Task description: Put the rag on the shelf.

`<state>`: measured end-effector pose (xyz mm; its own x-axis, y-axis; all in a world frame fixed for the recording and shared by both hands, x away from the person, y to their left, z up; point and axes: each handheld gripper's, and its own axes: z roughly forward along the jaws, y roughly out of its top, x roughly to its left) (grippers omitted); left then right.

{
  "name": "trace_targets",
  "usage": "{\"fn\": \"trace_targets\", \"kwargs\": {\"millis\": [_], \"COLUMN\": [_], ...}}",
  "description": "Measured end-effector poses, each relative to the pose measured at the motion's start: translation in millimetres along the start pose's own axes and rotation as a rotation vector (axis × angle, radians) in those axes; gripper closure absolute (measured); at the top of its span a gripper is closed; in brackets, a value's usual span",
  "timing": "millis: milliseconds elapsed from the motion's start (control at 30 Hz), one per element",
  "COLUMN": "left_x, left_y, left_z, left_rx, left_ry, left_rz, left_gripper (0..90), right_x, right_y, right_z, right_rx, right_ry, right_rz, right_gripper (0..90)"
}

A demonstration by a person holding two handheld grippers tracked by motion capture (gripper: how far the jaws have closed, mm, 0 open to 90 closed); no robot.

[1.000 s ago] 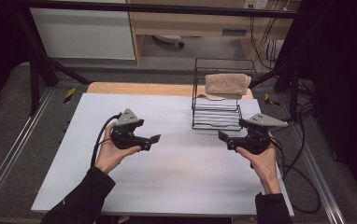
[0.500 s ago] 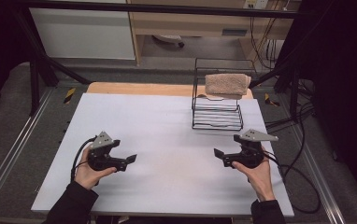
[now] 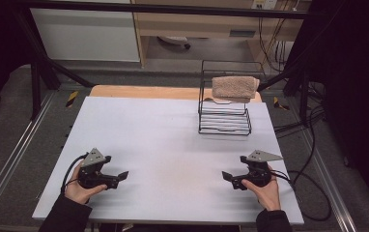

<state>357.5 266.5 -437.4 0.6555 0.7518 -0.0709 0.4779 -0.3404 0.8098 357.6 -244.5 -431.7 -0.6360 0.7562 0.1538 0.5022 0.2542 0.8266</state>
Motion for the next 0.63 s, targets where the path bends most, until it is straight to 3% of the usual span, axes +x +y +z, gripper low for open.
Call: {"fn": "trace_targets", "kwargs": {"millis": [367,633], "left_x": [5.4,4.2], "left_y": [-12.8,-15.8], "left_z": [-2.8,-1.6], "left_rx": [-0.007,0.005], "left_ry": [0.016,0.019], "left_rz": [-0.005,0.009], "left_gripper": [6.7,6.7], "right_x": [-5.1,-4.5], "right_y": [-19.4,-21.5], "right_z": [-1.9,-2.9], "right_rx": [0.013,0.022], "right_ry": [0.017,0.016], "right_rz": [-0.005,-0.004], "right_gripper": [0.5,0.5]}}
